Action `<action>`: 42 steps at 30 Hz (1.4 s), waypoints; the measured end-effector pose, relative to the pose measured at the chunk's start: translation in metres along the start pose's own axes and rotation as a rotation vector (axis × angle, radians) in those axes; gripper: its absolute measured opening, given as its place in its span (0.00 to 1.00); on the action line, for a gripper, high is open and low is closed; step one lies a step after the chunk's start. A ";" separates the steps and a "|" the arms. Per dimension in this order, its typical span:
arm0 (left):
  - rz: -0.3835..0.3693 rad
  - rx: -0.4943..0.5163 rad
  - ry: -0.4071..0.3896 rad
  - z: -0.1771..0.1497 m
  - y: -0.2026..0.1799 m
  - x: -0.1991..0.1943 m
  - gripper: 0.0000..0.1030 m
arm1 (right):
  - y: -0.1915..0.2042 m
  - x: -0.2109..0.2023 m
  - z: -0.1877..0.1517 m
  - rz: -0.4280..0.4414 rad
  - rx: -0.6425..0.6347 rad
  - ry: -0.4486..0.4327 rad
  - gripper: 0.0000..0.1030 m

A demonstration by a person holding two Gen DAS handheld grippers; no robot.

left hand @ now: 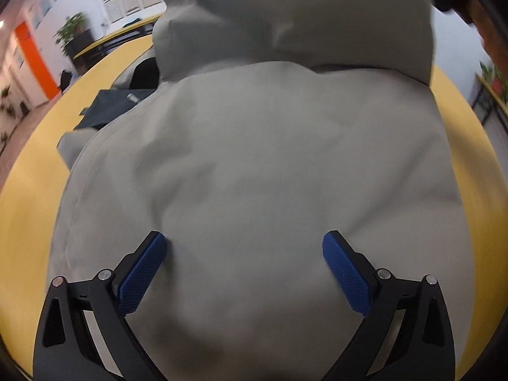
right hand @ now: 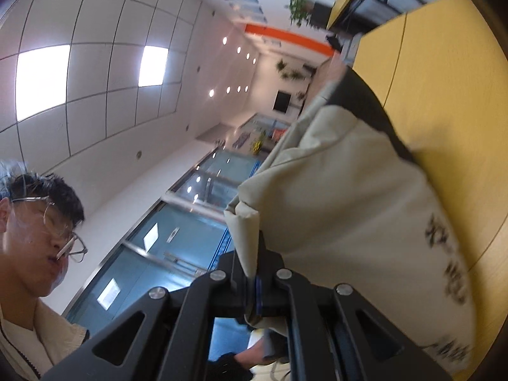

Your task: Fold clothes

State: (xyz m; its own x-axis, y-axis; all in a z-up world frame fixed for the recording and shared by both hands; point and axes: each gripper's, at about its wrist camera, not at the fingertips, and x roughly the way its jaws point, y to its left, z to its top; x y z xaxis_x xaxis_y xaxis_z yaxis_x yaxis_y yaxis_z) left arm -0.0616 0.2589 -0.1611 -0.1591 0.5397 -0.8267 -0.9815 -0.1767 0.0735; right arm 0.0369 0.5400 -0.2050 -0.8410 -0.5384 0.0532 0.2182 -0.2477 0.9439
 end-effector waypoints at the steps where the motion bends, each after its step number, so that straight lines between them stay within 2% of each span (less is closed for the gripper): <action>1: -0.002 -0.015 -0.017 -0.003 0.000 -0.002 1.00 | 0.004 0.009 -0.009 0.008 0.002 0.030 0.04; 7: 0.024 -0.129 -0.126 -0.029 0.009 -0.041 0.99 | 0.022 0.052 -0.057 0.046 0.004 0.190 0.04; 9: 0.011 -0.171 -0.130 -0.039 0.012 -0.046 0.99 | 0.032 0.065 -0.072 0.072 -0.005 0.238 0.04; 12: 0.009 -0.154 -0.100 -0.043 0.006 -0.044 0.99 | 0.042 0.084 -0.092 0.103 0.005 0.292 0.03; 18: -0.008 -0.143 -0.106 -0.051 -0.001 -0.056 0.99 | 0.044 0.115 -0.141 0.105 0.052 0.401 0.04; 21: 0.005 -0.114 -0.084 -0.081 -0.003 -0.084 0.99 | 0.040 0.120 -0.157 0.100 0.057 0.422 0.04; 26: 0.057 -0.139 -0.069 -0.144 0.003 -0.176 0.99 | 0.027 0.124 -0.172 0.043 0.035 0.466 0.04; 29: 0.108 -0.209 -0.105 -0.170 0.006 -0.232 0.99 | 0.018 0.120 -0.184 -0.039 -0.058 0.523 0.03; 31: 0.148 -0.260 -0.155 -0.180 0.004 -0.269 0.99 | 0.013 0.115 -0.193 -0.112 -0.143 0.571 0.03; 36: 0.238 -0.355 -0.297 -0.187 -0.009 -0.332 0.99 | 0.012 0.104 -0.215 -0.253 -0.378 0.671 0.03; 38: 0.262 -0.371 -0.341 -0.189 -0.013 -0.348 0.99 | 0.020 0.102 -0.224 -0.258 -0.465 0.693 0.03; 42: 0.273 -0.379 -0.353 -0.189 -0.011 -0.366 1.00 | 0.036 0.105 -0.244 -0.269 -0.665 0.755 0.04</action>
State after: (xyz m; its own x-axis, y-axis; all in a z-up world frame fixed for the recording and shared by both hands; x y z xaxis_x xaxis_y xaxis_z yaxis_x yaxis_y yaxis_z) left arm 0.0274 -0.0917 0.0350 -0.4907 0.6633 -0.5650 -0.8036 -0.5951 -0.0008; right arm 0.0775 0.2781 -0.2448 -0.4238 -0.7070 -0.5662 0.4913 -0.7046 0.5120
